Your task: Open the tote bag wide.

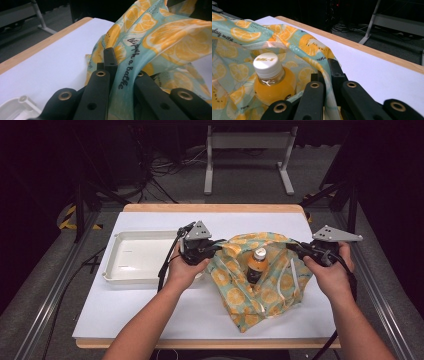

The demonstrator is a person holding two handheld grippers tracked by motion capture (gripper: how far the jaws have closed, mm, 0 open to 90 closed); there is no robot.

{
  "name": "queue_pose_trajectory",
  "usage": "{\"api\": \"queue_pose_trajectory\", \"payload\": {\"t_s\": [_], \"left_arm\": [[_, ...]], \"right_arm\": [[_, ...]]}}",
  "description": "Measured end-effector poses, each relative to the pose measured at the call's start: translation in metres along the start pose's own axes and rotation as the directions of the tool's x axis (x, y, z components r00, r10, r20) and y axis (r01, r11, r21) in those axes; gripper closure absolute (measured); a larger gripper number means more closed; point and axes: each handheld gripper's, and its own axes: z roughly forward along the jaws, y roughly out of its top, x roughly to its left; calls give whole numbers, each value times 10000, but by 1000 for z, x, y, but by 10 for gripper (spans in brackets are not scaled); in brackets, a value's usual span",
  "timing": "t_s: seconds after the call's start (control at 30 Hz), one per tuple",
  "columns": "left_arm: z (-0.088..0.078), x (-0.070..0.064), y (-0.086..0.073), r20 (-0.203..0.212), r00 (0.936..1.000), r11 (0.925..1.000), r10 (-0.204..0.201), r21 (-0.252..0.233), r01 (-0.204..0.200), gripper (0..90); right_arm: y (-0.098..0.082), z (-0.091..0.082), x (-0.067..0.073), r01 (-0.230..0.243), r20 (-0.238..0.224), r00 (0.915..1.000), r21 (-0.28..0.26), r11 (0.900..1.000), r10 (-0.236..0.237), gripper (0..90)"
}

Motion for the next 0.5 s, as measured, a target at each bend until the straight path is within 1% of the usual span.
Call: {"api": "queue_pose_trajectory", "payload": {"t_s": [0.07,0.23,0.33,0.43,0.47,0.5], "left_arm": [[2,3,1,-141,9999,10000,-79,18,79,895],[7,8,3,-261,9994,9998,-207,73,209,896],[12,10,3,-363,9992,9996,-182,203,189,896],[17,14,3,-444,9985,9990,-314,303,327,896],[19,15,2,-448,9984,9986,-352,368,369,896],[22,15,1,-473,9982,9981,-378,478,401,897]], "right_arm": [[-1,1,-3,-28,19,10000,-6,10000,28,899],[-2,3,-8,-141,30,9999,21,9999,141,898],[-4,4,-11,-215,49,9998,4,9998,215,897],[-4,5,-14,-239,93,9997,23,9997,238,896],[-4,6,-15,-307,54,9995,57,9995,307,897],[-5,7,-16,-280,95,9996,67,9996,280,897]]}}
